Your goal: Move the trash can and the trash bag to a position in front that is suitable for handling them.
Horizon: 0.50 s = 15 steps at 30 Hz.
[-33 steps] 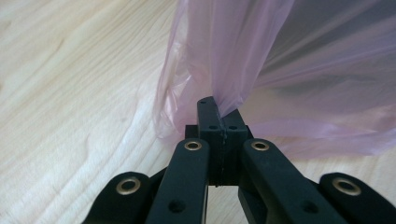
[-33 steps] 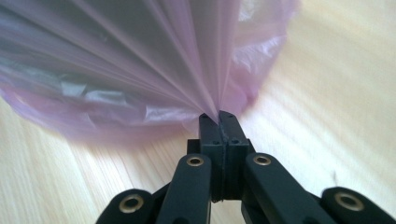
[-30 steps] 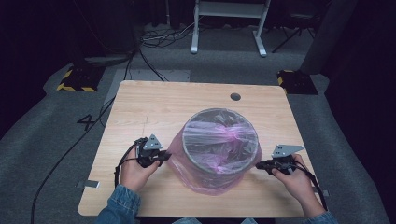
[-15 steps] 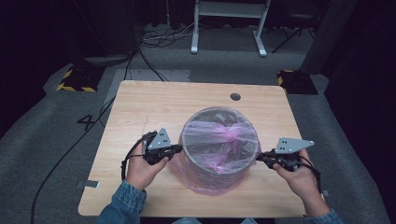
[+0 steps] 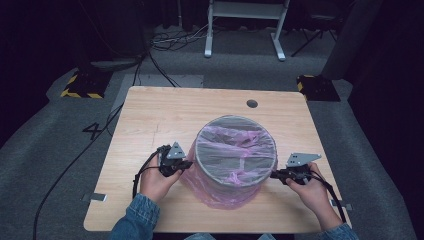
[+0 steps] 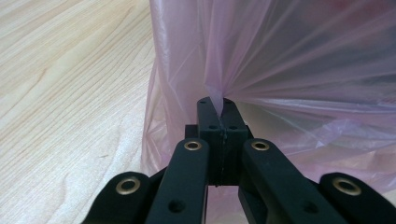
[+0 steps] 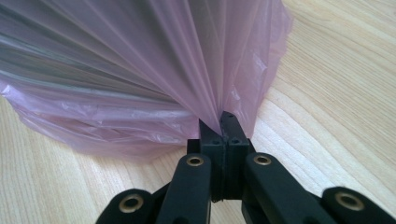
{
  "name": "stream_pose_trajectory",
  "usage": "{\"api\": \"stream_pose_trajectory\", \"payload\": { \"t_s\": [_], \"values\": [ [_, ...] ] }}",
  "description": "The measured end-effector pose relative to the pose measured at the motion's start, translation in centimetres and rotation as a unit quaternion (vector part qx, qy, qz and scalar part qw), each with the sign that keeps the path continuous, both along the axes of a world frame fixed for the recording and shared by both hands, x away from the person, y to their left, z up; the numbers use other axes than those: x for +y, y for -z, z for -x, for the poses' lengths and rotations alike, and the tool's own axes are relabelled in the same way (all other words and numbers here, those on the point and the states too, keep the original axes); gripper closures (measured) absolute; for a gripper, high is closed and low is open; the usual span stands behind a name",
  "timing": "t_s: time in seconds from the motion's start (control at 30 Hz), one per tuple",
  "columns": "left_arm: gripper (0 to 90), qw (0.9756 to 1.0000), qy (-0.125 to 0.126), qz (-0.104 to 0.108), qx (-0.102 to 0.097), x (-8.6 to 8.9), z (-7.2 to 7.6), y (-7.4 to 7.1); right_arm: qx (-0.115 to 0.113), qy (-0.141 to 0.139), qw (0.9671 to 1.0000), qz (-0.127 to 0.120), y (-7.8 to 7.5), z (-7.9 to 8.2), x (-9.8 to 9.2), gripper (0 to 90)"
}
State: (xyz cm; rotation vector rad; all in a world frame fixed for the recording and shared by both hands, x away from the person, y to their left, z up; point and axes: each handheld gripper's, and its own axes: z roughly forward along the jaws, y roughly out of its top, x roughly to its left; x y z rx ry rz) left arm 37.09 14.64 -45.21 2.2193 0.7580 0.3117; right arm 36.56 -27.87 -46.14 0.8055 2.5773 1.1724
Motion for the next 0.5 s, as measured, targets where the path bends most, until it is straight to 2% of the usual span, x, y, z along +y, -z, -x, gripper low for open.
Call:
{"api": "stream_pose_trajectory", "payload": {
  "t_s": [0.03,0.07,0.1,0.13,0.17,0.2,0.27,0.43,0.5],
  "values": [
    [80.6,0.9999,-0.002,0.007,-0.007,0.1,0.2,-0.2,-0.008,-0.003,0.9999,0.011,-0.2,0.2,0.0,87.2],
    [64.5,0.9997,-0.006,0.020,-0.016,0.3,0.4,-0.3,-0.016,-0.002,0.9996,0.022,-0.5,0.3,0.0,71.8],
    [55.4,0.9994,-0.007,0.029,-0.019,0.5,0.7,-0.6,-0.022,0.005,0.9995,0.022,-0.7,0.5,-0.1,57.0],
    [49.9,0.9989,-0.007,0.038,-0.025,0.7,1.0,-0.9,-0.029,0.012,0.9994,0.015,-1.1,0.7,-0.3,48.6],
    [43.3,0.9989,-0.007,0.038,-0.025,0.7,1.0,-0.9,-0.029,0.012,0.9994,0.015,-1.1,0.7,-0.3,48.6],
    [38.1,0.9981,-0.011,0.044,-0.041,1.2,1.7,-1.5,-0.037,0.015,0.9992,-0.001,-2.1,1.2,-0.9,36.9],
    [36.5,0.9975,-0.011,0.047,-0.052,1.6,2.3,-2.1,-0.043,0.020,0.9988,-0.016,-3.3,1.6,-1.4,32.6],
    [30.8,0.9954,-0.022,0.053,-0.077,2.4,3.5,-3.5,-0.063,0.022,0.9963,-0.055,-6.7,2.3,-2.5,29.7],
    [30.1,0.9949,-0.031,0.052,-0.081,2.7,3.8,-3.8,-0.069,0.022,0.9954,-0.063,-7.9,2.4,-2.6,29.0]
  ]
}}
